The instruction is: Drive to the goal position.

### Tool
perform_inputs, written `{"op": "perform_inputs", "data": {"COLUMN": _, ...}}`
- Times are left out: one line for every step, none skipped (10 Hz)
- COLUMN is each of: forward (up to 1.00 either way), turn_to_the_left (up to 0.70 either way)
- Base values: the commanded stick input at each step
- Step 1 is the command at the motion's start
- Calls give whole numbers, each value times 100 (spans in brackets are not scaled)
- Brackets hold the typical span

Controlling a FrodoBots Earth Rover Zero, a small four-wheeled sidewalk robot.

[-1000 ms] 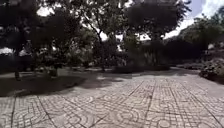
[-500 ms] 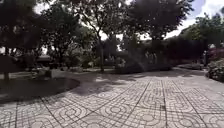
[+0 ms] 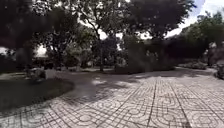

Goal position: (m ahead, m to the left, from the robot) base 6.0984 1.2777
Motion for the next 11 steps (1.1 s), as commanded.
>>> {"op": "perform_inputs", "data": {"forward": 100, "turn_to_the_left": 0}}
{"op": "perform_inputs", "data": {"forward": 100, "turn_to_the_left": 0}}
{"op": "perform_inputs", "data": {"forward": 100, "turn_to_the_left": 0}}
{"op": "perform_inputs", "data": {"forward": 100, "turn_to_the_left": 0}}
{"op": "perform_inputs", "data": {"forward": 100, "turn_to_the_left": 0}}
{"op": "perform_inputs", "data": {"forward": 100, "turn_to_the_left": 0}}
{"op": "perform_inputs", "data": {"forward": 100, "turn_to_the_left": 0}}
{"op": "perform_inputs", "data": {"forward": 100, "turn_to_the_left": 0}}
{"op": "perform_inputs", "data": {"forward": 100, "turn_to_the_left": 0}}
{"op": "perform_inputs", "data": {"forward": 100, "turn_to_the_left": 0}}
{"op": "perform_inputs", "data": {"forward": 100, "turn_to_the_left": 0}}
